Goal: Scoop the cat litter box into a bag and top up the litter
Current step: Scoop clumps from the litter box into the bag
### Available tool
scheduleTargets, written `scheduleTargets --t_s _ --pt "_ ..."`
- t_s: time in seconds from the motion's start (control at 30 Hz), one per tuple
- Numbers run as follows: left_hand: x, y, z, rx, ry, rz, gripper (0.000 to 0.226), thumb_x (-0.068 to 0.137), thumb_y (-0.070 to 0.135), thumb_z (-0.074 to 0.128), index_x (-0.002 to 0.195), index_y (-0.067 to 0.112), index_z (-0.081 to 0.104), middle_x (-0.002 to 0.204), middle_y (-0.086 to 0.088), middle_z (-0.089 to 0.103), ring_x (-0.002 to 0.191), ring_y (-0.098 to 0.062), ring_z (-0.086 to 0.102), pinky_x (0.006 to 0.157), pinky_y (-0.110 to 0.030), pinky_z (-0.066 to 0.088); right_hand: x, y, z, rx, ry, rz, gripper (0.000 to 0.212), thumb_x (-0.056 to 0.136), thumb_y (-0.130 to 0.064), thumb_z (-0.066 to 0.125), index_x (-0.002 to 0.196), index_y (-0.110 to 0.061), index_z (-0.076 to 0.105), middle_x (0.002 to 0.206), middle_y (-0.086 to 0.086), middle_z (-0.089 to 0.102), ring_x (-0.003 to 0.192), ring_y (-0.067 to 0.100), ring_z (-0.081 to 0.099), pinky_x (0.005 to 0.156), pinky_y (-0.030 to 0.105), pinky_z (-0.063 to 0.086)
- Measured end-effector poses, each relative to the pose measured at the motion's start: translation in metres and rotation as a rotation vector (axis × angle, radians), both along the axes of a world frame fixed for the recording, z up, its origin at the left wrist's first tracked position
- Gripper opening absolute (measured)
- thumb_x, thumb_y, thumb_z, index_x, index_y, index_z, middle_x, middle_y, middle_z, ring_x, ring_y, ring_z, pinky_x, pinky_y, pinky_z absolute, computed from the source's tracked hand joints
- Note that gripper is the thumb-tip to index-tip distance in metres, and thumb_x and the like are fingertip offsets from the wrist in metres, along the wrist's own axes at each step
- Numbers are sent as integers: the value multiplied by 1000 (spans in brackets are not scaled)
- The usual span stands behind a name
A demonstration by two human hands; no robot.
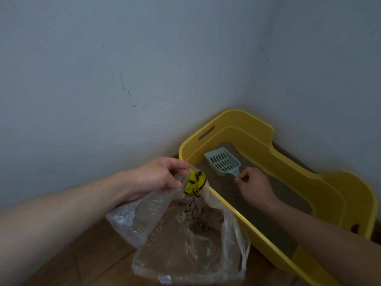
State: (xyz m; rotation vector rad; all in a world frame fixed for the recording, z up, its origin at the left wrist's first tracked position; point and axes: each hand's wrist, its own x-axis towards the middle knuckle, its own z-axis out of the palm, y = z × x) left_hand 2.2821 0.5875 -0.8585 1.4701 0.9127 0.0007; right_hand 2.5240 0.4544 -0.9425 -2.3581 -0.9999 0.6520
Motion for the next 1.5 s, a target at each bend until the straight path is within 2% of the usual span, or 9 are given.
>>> scheduleTargets --t_s 0.07,0.23,0.47,0.7,0.83,0.97,1.17,1.37,1.5 --pt "-1 2 -4 -4 -1 1 55 84 -14 57 128 21 60 119 3 63 67 -5 59 61 -26 47 -1 6 -12 -9 -11 -12 8 92 -20 66 88 -24 61 101 -2 57 84 7 56 64 20 44" --pt "1 4 -9 -27 -18 -5 56 82 -11 60 130 18 60 123 0 63 66 -5 60 60 -25 48 -9 15 -39 -44 -10 -23 8 90 -22 69 89 -24 62 104 -2 58 95 12 55 87 35 52" --pt "0 8 -14 -48 -34 -23 55 84 -13 58 128 19 61 126 -3 64 71 -9 61 61 -25 49 -9 14 -54 -140 5 28 16 88 -21 72 100 -24 63 115 2 59 94 14 54 81 29 46" --pt "0 11 -14 -80 -29 -15 60 71 -1 66 126 23 63 124 1 66 88 -20 65 76 -34 51 -6 9 -53 -123 38 35 26 85 -20 74 110 -22 65 117 1 59 95 13 56 78 26 45" --pt "0 7 -10 -54 -29 -16 55 81 -10 63 124 24 63 123 2 66 79 -14 63 70 -29 50 -6 8 -46 -84 21 16 24 85 -24 75 107 -22 64 112 2 60 90 13 59 70 23 48" --pt "0 5 -3 -33 -20 -6 55 84 -12 60 121 28 62 123 4 65 79 -10 63 68 -25 49 -10 6 -35 -55 11 15 28 85 -25 75 110 -22 62 113 1 57 98 16 58 85 30 51" --pt "-1 0 6 -5 -16 0 54 85 -12 59 123 25 62 121 4 64 77 -10 61 67 -27 49 -19 0 -10 23 26 27 28 87 -23 73 113 -20 61 108 -1 56 94 13 57 88 31 51" --pt "-2 -8 13 26 -13 -21 56 84 -14 57 131 18 58 118 2 62 64 -1 61 60 -22 49 -23 -12 17 87 84 34 27 87 -22 74 111 -21 62 105 -2 60 89 8 59 68 19 46" --pt "-4 -17 22 59 6 -49 56 86 -12 57 134 18 56 120 2 62 65 1 61 60 -19 48 -31 -28 43 174 150 54 20 86 -22 75 101 -24 61 95 -3 63 84 8 61 64 19 48"
